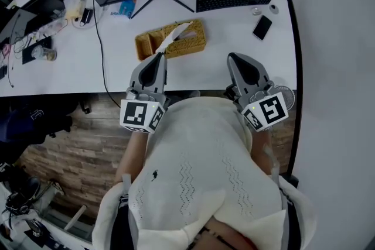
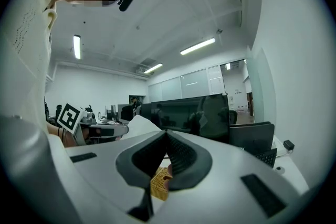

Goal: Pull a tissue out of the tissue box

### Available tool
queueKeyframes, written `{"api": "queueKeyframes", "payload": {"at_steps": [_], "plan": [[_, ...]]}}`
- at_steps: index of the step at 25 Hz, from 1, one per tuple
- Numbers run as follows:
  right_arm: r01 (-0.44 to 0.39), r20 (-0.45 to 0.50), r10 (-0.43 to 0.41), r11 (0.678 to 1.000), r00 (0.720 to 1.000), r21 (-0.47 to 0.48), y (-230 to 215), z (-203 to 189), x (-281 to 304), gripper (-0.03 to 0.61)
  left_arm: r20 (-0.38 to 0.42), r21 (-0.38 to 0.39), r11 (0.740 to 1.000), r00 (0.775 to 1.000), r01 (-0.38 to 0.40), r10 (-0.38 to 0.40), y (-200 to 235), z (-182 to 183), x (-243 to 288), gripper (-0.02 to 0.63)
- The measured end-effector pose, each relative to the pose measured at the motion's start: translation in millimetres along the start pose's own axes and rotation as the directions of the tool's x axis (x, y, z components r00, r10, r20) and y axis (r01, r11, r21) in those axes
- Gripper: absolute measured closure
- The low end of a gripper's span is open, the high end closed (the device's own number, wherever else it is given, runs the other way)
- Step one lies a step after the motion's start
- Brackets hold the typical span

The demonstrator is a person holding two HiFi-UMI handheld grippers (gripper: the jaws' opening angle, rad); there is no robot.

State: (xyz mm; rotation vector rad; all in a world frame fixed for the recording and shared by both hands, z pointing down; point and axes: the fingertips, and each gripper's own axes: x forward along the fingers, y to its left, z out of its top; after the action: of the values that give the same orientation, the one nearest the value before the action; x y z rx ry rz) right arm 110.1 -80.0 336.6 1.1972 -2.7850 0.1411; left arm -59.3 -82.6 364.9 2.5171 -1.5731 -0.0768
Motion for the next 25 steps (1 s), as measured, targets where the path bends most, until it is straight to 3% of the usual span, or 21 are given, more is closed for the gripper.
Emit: {"api": "queueKeyframes", "payload": {"at_steps": [17, 25], "plan": [[0.019, 0.069, -0.02, 1.0, 0.997, 0.006, 1.5, 41.8, 15.1, 0.578, 0.061, 0.022, 0.999, 0.998, -0.023, 0.022, 9.4, 43.5, -4.2, 0.601], [-0.004, 0.041, 0.003, 1.0, 0.999, 0.005, 2.9, 43.6, 26.1, 0.578, 0.074, 0.001, 0.999, 0.997, -0.039, 0.039, 16.1, 52.5, -3.0, 0.601]]}}
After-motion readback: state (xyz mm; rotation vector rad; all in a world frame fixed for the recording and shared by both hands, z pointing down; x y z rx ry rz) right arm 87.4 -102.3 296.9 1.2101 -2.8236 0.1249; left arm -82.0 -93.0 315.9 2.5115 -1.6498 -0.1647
